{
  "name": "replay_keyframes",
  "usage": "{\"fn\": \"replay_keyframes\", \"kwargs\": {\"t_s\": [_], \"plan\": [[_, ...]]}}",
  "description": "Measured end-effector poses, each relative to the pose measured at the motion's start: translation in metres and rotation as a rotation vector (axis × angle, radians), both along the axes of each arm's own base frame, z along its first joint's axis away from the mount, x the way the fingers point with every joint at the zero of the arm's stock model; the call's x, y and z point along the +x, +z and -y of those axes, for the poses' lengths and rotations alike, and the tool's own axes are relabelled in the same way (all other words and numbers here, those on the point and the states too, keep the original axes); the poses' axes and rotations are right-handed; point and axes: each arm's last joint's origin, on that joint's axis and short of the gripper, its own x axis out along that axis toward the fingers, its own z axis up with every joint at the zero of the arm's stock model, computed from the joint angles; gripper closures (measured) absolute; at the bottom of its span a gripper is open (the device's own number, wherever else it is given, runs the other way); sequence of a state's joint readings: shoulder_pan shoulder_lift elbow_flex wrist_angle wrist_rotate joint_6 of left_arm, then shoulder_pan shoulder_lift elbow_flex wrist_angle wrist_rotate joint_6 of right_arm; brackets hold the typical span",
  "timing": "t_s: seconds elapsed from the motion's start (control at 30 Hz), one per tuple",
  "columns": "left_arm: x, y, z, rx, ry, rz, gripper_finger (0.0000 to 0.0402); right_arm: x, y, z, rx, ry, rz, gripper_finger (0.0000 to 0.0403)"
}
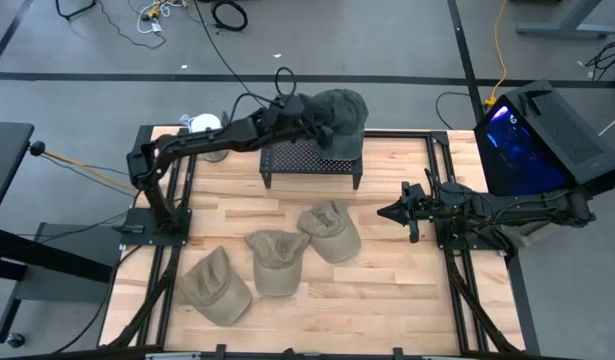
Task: Pick & Place hat
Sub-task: Put the middle brown cap on the shelf
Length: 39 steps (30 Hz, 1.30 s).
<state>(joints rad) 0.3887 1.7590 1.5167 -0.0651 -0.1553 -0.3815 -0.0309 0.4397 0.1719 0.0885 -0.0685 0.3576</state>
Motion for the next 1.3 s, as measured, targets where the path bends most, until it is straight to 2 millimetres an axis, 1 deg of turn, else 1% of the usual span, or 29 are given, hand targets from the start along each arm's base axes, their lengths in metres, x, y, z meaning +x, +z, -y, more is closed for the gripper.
{"fn": "replay_keyframes", "kwargs": {"t_s": [0.23,0.3,0.37,0.47,0.63,0.7,0.83,1.0,1.3], "plan": [[-0.014,0.011,0.026,0.033,0.088,-0.127,0.0085,0.0,0.0,0.0,0.0,-0.001,0.0,0.0403],[-0.018,0.014,0.035,0.071,0.054,-0.178,0.0085,0.0,0.0,0.0,0.0,-0.001,-0.001,0.0403],[-0.025,0.02,0.045,0.114,-0.023,-0.25,0.0085,0.0,0.0,0.0,0.0,-0.001,-0.001,0.0403],[-0.035,0.026,0.057,0.147,-0.083,-0.314,0.0085,0.0,0.0,0.0,0.0,-0.001,-0.001,0.0403],[-0.057,0.037,0.071,0.184,-0.126,-0.356,0.0085,0.0,0.0,0.0,0.0,0.0,-0.001,0.0403],[-0.068,0.037,0.075,0.189,-0.131,-0.348,0.0085,0.0,0.0,0.0,0.0,0.0,-0.001,0.0403],[-0.093,0.028,0.081,0.182,-0.131,-0.357,0.0085,0.0,0.0,0.0,0.0,0.0,-0.001,0.0403],[-0.123,0.022,0.089,0.172,-0.118,-0.321,0.0085,0.0,0.0,0.0,0.0,0.0,-0.001,0.0403],[-0.16,0.016,0.098,0.147,-0.1,-0.233,0.0085,0.001,0.0,0.0,-0.004,0.0,0.0,0.0403]]}}
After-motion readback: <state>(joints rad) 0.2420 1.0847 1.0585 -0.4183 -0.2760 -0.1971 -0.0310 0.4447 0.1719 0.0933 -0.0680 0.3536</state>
